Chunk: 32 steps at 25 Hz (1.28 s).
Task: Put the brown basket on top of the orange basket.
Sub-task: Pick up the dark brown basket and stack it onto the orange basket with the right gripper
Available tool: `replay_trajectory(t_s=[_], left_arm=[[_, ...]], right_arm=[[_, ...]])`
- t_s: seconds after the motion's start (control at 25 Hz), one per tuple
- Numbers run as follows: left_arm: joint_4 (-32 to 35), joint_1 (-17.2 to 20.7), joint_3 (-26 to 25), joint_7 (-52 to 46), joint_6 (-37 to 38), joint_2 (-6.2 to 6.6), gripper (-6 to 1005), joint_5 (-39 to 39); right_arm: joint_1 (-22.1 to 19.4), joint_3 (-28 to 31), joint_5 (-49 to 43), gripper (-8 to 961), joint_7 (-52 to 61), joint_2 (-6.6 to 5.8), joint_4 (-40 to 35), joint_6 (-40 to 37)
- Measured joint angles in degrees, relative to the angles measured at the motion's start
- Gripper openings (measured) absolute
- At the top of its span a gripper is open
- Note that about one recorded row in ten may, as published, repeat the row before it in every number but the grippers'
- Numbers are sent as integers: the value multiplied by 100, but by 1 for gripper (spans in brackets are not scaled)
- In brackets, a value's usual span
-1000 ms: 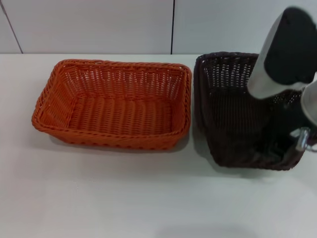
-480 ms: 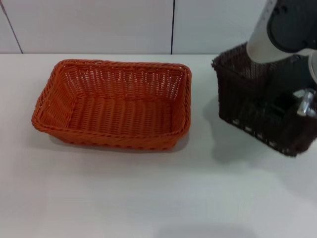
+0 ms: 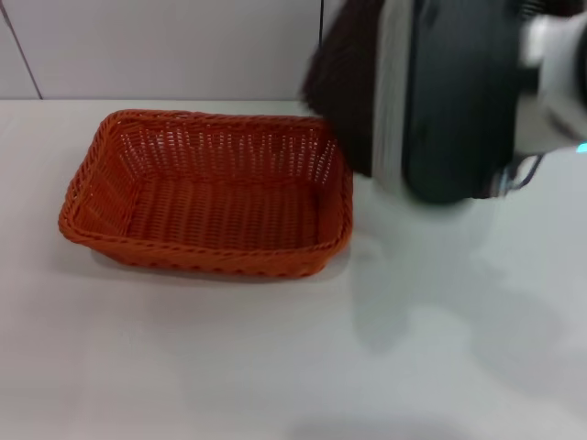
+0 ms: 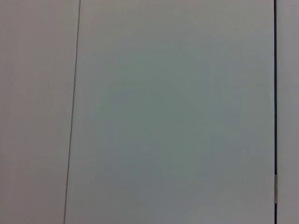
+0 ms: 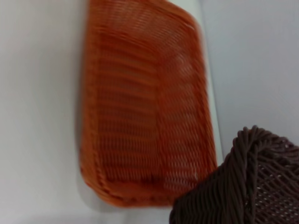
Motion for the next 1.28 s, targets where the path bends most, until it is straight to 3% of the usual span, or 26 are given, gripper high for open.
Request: replay_trajectory(t_s=[0.24, 0.4, 0.6, 1.28], left_arm=[[129, -79, 30, -169, -14, -20, 786, -20], [196, -127, 38, -202, -72, -38, 786, -21], [189, -147, 115, -208, -135, -47, 785, -16], [125, -320, 193, -218, -371, -53, 785, -15]], right_arm=[[-226, -577, -64, 185, -1062, -3, -68, 356], [-798, -760, -77, 187, -2439, -10, -156, 1061], [-1267, -748, -86, 190, -3353, -9, -79, 1763], [-1838, -792, -60, 200, -4735, -25, 634, 3103]])
